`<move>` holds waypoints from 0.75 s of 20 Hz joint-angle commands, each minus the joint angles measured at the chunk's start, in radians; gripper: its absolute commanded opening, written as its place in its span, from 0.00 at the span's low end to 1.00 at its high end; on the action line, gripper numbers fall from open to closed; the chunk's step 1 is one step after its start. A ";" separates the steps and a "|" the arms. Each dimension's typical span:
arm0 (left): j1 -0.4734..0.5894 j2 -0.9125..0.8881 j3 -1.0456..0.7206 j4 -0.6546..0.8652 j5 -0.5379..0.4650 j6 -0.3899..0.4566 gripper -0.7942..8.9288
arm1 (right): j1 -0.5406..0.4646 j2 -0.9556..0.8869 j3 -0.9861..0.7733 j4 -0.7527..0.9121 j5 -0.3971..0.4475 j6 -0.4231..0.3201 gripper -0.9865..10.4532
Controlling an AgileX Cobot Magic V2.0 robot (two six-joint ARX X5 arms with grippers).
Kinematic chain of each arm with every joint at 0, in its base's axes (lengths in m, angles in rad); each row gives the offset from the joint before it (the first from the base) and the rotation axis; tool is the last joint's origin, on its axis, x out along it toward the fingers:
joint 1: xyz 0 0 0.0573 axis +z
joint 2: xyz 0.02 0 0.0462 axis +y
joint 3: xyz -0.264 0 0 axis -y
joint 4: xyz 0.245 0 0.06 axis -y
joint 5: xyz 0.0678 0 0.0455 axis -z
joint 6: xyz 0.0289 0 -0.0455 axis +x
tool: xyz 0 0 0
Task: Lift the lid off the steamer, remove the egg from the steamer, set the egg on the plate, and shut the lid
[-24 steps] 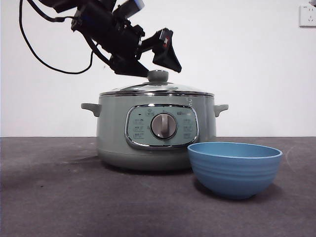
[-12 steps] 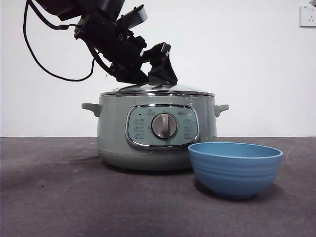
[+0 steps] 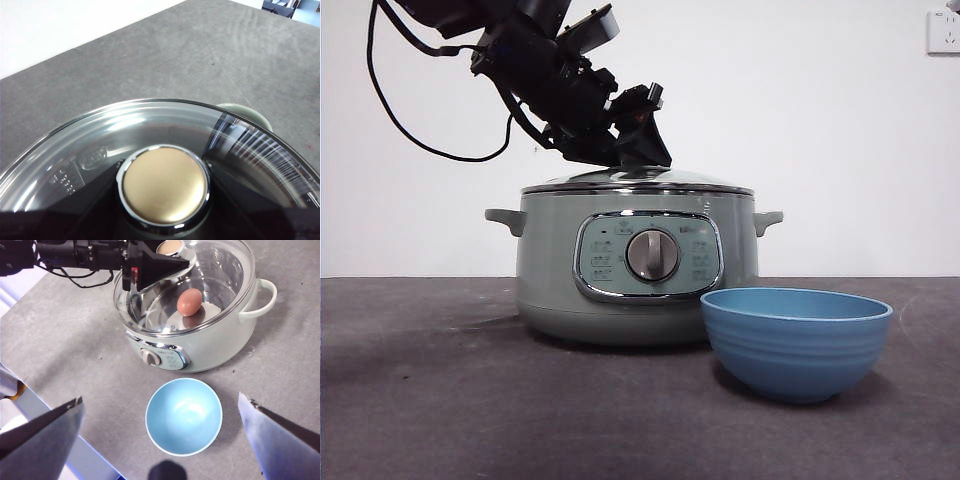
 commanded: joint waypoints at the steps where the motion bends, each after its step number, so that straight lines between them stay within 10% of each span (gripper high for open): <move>1: 0.001 -0.063 -0.002 0.029 -0.001 -0.006 0.07 | 0.003 0.000 0.003 0.006 0.000 -0.005 0.61; 15: 0.034 -0.515 0.002 -0.250 -0.109 -0.005 0.07 | 0.007 0.053 0.003 0.223 -0.001 0.111 0.61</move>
